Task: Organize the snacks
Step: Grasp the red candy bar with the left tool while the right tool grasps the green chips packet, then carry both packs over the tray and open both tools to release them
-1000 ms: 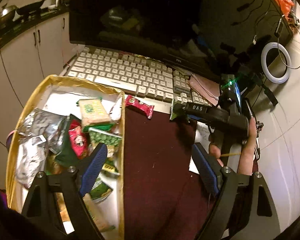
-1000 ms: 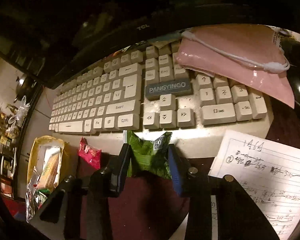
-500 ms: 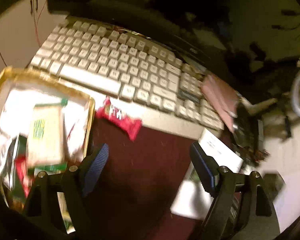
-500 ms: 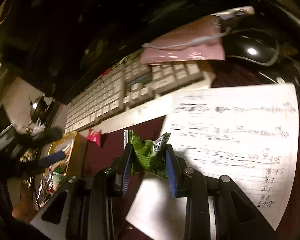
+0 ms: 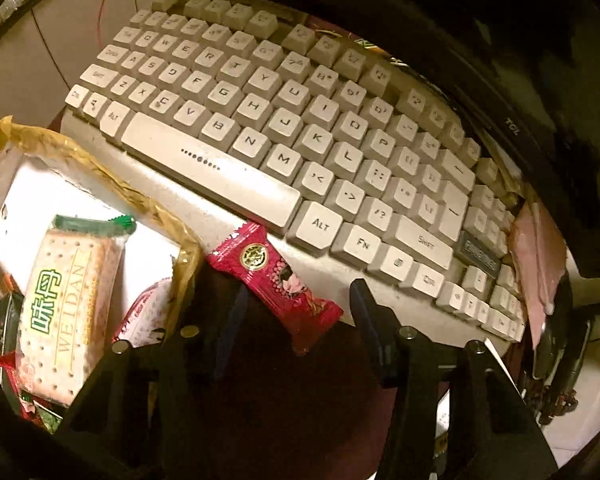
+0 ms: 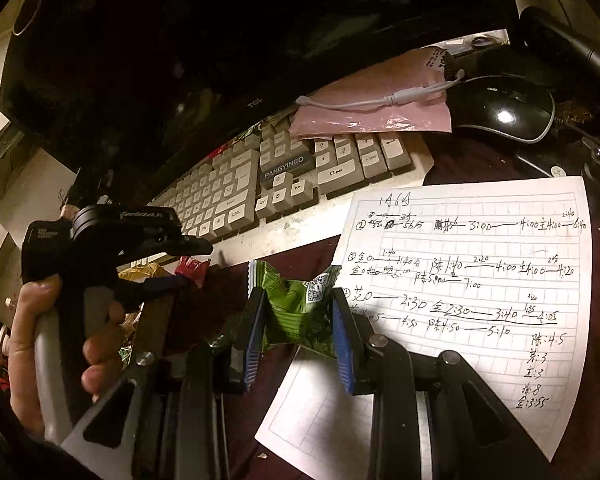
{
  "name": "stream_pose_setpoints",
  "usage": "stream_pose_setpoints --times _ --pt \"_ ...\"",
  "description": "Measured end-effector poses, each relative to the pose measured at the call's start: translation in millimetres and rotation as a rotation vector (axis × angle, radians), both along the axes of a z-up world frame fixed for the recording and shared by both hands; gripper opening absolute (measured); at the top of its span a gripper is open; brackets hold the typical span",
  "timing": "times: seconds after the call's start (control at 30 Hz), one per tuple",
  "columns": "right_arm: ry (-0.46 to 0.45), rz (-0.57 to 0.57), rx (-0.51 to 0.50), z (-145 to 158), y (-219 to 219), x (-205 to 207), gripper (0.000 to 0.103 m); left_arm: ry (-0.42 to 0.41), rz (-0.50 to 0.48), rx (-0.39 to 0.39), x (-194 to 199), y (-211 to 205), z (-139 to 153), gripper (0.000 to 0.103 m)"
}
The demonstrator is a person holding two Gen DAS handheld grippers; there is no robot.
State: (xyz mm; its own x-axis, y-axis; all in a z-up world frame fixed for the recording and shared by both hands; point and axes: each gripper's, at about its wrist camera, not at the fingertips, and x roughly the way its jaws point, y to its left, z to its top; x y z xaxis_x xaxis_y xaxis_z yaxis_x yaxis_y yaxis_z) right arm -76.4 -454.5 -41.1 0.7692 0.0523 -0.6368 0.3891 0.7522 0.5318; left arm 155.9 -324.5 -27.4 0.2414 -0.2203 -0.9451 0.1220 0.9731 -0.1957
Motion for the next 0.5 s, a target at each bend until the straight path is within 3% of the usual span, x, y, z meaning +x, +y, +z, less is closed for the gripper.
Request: stream_pose_setpoints --times 0.07,0.17,0.37,0.5 --pt "-0.001 -0.002 -0.007 1 1 0 0.031 -0.009 0.018 -0.001 2 1 0 0.034" --pt "-0.002 -0.012 -0.021 3 1 -5 0.031 -0.025 -0.012 0.022 -5 9 -2 0.023" --pt "-0.005 0.001 -0.033 3 4 -3 0.031 -0.015 -0.144 0.006 -57 20 -8 0.021" --pt "-0.032 0.021 -0.033 6 6 -6 0.031 -0.085 -0.274 -0.082 -126 17 11 0.021"
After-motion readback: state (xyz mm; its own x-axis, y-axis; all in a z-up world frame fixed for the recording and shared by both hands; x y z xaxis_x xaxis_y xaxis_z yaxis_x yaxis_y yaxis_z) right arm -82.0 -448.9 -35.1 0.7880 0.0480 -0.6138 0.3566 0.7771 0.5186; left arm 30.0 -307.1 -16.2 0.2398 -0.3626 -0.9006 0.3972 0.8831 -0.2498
